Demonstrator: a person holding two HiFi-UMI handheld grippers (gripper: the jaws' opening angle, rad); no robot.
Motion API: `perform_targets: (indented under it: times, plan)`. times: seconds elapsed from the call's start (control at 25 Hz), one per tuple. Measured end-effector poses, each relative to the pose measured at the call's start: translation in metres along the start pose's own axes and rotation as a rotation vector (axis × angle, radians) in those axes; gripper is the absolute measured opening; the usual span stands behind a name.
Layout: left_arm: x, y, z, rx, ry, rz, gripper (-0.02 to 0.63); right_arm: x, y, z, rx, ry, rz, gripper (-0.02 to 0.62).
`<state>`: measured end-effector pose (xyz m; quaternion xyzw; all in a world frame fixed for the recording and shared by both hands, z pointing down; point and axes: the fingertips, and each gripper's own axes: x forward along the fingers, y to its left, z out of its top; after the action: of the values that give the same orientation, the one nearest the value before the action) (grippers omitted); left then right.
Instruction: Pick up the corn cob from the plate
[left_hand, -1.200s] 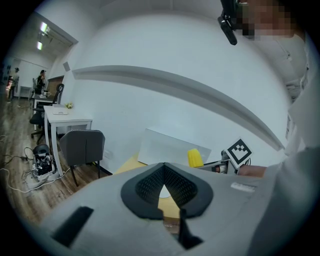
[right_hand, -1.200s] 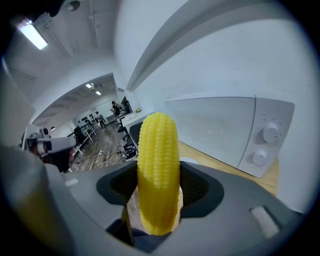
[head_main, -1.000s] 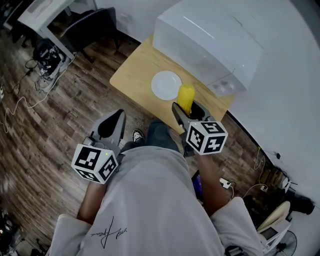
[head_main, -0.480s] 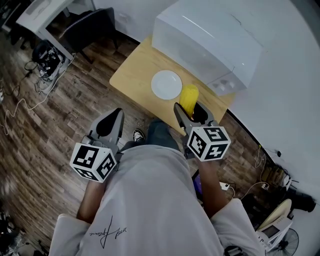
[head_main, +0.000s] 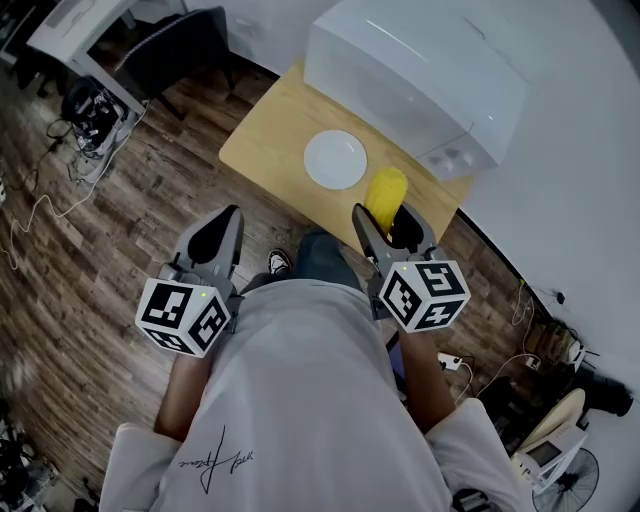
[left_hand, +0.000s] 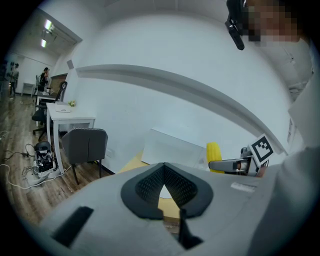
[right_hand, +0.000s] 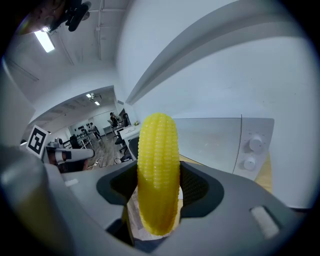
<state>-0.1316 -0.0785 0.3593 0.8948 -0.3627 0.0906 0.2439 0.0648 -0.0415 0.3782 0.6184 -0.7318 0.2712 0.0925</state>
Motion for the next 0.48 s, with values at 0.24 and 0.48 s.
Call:
perform_targets:
  times: [0.24,0.48]
  plan:
    - [-0.003,0.000,0.005,0.002,-0.016,-0.001,-0.006,-0.009,0.004,0.007,-0.028,-0.026,0.008,0.262]
    - [-0.005,0.000,0.010,0.000,-0.038,0.004,-0.006,-0.016,0.006,0.015,-0.055,-0.060,0.023,0.261]
